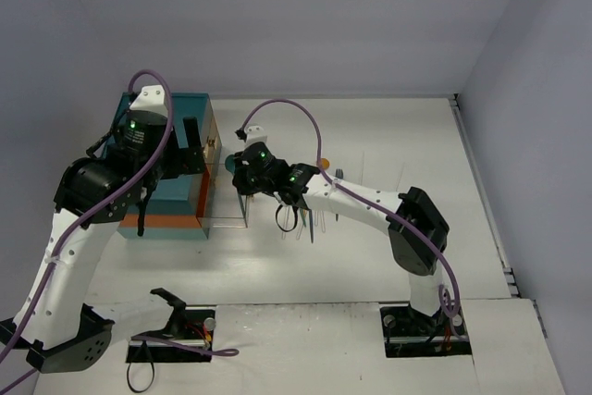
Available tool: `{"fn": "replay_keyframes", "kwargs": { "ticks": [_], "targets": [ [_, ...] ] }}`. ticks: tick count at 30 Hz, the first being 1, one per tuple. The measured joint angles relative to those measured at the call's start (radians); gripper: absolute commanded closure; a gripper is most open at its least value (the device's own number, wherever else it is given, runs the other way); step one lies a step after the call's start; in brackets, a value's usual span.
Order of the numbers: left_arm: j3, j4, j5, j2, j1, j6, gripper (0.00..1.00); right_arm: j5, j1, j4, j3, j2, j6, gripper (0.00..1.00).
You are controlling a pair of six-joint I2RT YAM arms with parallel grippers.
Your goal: Sort the eating utensils into containers
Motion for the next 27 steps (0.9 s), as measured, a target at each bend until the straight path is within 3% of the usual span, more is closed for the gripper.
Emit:
{"fn": "replay_keyframes", "kwargs": {
  "ticks": [5,10,13,20,27],
  "targets": [
    [-0.001,0.0,0.006,0.003,0.0,-0.005,0.06,0.0,0.001,-0.036,0.0,-0.003,-0.022,0.98],
    [-0.004,0.0,0.009,0.003,0.0,-0.015,0.06,-0.003,0.002,-0.059,0.0,-0.004,-0.052,0.71],
    [-0.008,0.001,0.012,0.003,0.0,-0.019,0.06,-0.014,0.007,-0.065,0.006,-0.007,-0.072,0.61],
    [-0.012,0.0,0.013,0.003,0.0,-0.021,0.06,-0.02,0.021,-0.102,0.032,-0.045,-0.096,0.57],
    [-0.014,0.0,0.013,0.003,0.0,-0.021,0.06,0.111,-0.001,-0.132,-0.06,-0.212,-0.066,0.61]
  ]
}}
